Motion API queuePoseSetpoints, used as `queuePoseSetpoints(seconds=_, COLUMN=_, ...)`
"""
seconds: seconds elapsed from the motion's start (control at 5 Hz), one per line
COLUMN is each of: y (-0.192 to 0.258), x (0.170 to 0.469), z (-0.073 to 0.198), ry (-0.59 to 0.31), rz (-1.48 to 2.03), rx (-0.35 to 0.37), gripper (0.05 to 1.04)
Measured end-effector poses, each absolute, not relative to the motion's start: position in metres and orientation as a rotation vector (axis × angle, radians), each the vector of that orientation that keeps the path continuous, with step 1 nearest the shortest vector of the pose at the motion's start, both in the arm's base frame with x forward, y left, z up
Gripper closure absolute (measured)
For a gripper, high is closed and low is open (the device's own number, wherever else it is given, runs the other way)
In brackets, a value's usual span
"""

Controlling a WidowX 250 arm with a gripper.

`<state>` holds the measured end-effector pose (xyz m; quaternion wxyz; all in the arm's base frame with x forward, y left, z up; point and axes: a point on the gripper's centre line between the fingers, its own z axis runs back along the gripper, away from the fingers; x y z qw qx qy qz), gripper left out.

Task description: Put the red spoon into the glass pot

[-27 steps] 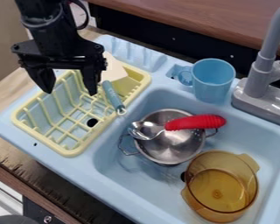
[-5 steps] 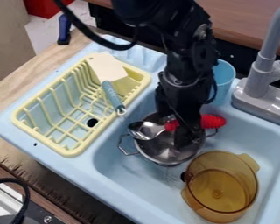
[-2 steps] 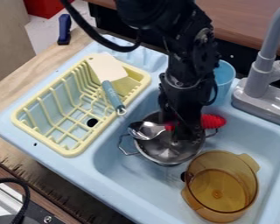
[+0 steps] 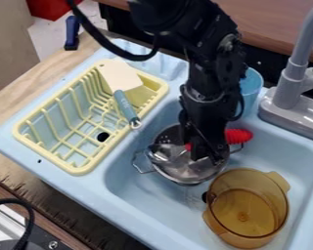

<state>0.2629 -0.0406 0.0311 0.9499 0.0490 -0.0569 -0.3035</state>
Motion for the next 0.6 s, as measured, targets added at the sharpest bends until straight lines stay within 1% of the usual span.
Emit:
queuePoseSetpoints(seconds=0.2, y=-0.0391, x=0.2629, z=0.0390, ry=-0.129, rz=-0.616, rx=0.108, gripper=0.761)
queuePoseSetpoints(seconds=0.6, y=-0.0348, x=0.2561, z=0.0463, ry=-0.090, rz=-0.598, rx=0.099, gripper=0.761)
